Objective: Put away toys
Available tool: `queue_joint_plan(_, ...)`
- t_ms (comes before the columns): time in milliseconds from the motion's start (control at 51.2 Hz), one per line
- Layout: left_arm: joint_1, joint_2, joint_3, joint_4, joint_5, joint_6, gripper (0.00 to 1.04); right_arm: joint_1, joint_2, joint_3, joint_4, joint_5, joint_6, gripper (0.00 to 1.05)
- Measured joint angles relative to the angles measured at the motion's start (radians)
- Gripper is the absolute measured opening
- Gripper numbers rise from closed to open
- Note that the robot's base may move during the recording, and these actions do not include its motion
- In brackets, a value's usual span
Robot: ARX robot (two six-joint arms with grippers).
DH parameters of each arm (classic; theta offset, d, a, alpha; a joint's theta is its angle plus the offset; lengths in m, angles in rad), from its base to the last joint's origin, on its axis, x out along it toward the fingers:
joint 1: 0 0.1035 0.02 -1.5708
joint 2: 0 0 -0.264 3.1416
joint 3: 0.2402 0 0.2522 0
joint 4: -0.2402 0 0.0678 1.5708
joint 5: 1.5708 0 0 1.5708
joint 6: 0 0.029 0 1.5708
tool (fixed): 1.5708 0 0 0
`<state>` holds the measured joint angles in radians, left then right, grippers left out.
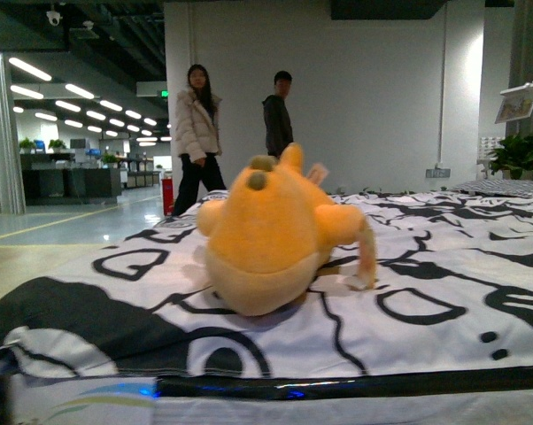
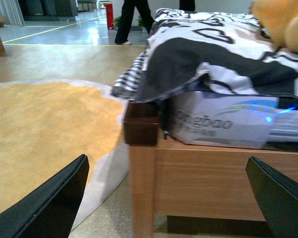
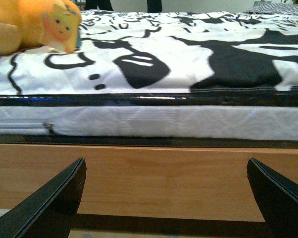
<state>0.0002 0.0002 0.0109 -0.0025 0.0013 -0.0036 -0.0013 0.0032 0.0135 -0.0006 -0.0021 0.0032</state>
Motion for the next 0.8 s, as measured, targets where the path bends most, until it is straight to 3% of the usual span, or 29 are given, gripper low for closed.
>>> queue_joint_plan(566, -0.001, 0.000, -0.001, -0.001, -0.003, -0.001, 0.99, -0.001, 0.000, 0.000, -0.001, -0.004, 0.000, 0.98)
queue_joint_plan(605, -0.001, 0.000, -0.001, -0.001, -0.003, -0.001, 0.99, -0.036, 0.024, 0.006, -0.010, -0.125, 0.032, 0.98)
queue_joint_plan(664, -0.001, 0.000, -0.001, -0.001, -0.002, -0.001, 0.99, -0.164, 0.177, 0.031, 0.073, -0.429, 0.125, 0.98)
queue_joint_plan(722, -0.001, 0.000, -0.001, -0.001, -0.002, -0.001, 0.99, -0.197, 0.303, 0.065, 0.177, -0.509, 0.161, 0.98)
queue_joint_plan(800, -0.001, 0.000, -0.001, -0.001, -0.002, 0.000, 0.99, -0.189, 0.472, 0.149, 0.317, -0.481, 0.179, 0.98)
